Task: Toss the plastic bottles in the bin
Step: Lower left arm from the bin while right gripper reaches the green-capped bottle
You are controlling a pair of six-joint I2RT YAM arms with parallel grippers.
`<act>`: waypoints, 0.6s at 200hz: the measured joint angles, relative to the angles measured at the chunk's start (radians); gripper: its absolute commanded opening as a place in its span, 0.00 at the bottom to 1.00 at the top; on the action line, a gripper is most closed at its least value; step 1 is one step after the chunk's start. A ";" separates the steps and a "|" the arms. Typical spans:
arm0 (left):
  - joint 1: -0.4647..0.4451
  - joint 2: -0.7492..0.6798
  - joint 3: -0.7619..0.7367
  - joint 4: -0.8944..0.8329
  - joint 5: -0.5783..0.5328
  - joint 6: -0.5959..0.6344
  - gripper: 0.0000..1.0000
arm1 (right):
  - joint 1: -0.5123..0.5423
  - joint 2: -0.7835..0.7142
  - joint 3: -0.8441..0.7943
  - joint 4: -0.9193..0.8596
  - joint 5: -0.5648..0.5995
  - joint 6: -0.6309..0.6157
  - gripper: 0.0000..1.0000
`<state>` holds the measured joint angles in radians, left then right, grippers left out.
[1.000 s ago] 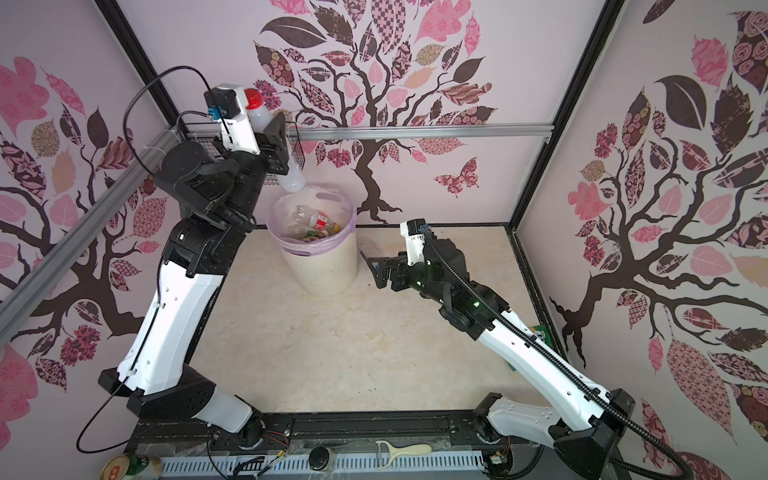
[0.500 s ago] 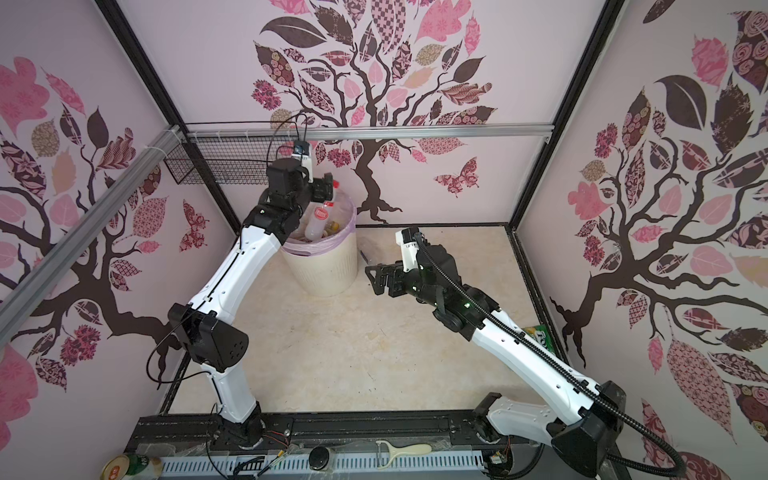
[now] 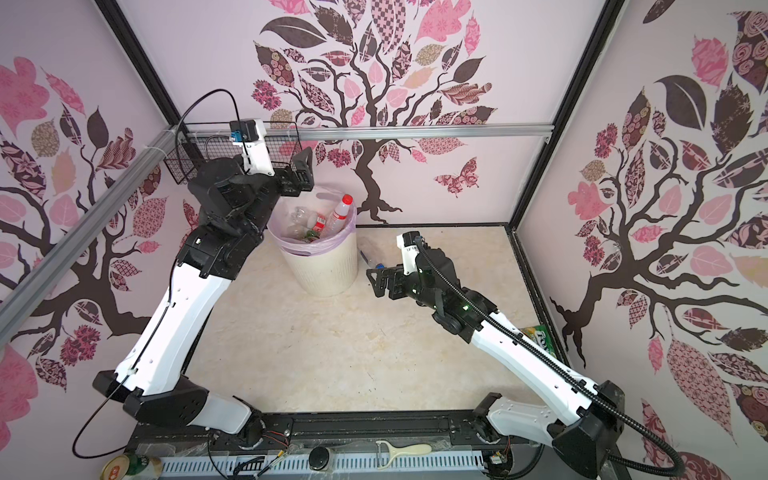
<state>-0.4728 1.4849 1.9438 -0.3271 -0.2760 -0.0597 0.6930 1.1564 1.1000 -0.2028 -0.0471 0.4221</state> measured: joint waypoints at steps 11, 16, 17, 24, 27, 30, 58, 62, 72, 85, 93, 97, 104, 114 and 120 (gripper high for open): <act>-0.004 -0.012 -0.031 -0.006 0.021 -0.029 0.98 | 0.000 0.000 0.000 -0.008 0.019 -0.003 0.99; -0.004 -0.016 -0.045 -0.009 0.033 -0.042 0.98 | 0.000 0.000 0.000 -0.011 0.030 -0.005 0.99; -0.005 -0.017 -0.050 -0.009 0.036 -0.046 0.98 | 0.000 0.000 0.000 -0.011 0.031 -0.005 1.00; -0.005 -0.023 -0.072 -0.018 0.055 -0.068 0.98 | 0.000 0.000 0.002 -0.015 0.047 -0.010 0.99; -0.005 -0.024 -0.080 -0.020 0.062 -0.076 0.98 | 0.000 0.001 0.003 -0.018 0.053 -0.012 1.00; -0.005 -0.028 -0.091 -0.027 0.073 -0.088 0.98 | 0.000 0.002 0.004 -0.020 0.058 -0.013 0.99; -0.005 -0.076 -0.200 -0.052 0.163 -0.196 0.98 | -0.027 0.036 0.016 -0.033 0.103 -0.019 1.00; -0.005 -0.085 -0.217 -0.054 0.174 -0.209 0.98 | -0.035 0.042 0.016 -0.033 0.107 -0.018 0.99; -0.006 -0.121 -0.274 -0.052 0.208 -0.250 0.98 | -0.071 0.063 0.014 -0.032 0.107 -0.006 0.99; -0.008 -0.169 -0.346 -0.052 0.246 -0.297 0.98 | -0.139 0.092 0.004 -0.022 0.107 0.016 1.00; -0.010 -0.195 -0.387 -0.046 0.267 -0.324 0.99 | -0.187 0.112 -0.004 -0.016 0.108 0.031 1.00; -0.011 -0.207 -0.408 -0.045 0.279 -0.338 0.98 | -0.204 0.122 -0.008 -0.013 0.108 0.037 0.99; -0.013 -0.228 -0.445 -0.040 0.294 -0.360 0.98 | -0.241 0.143 -0.017 -0.006 0.111 0.051 0.99; -0.019 -0.252 -0.494 -0.033 0.314 -0.386 0.98 | -0.287 0.177 -0.026 0.002 0.119 0.069 1.00; -0.025 -0.264 -0.524 -0.028 0.322 -0.400 0.98 | -0.312 0.204 -0.028 0.006 0.122 0.077 0.99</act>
<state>-0.4976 1.2213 1.4200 -0.3553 0.0463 -0.4599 0.3809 1.3602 1.0721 -0.1970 0.0753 0.4992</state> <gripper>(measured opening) 0.984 0.995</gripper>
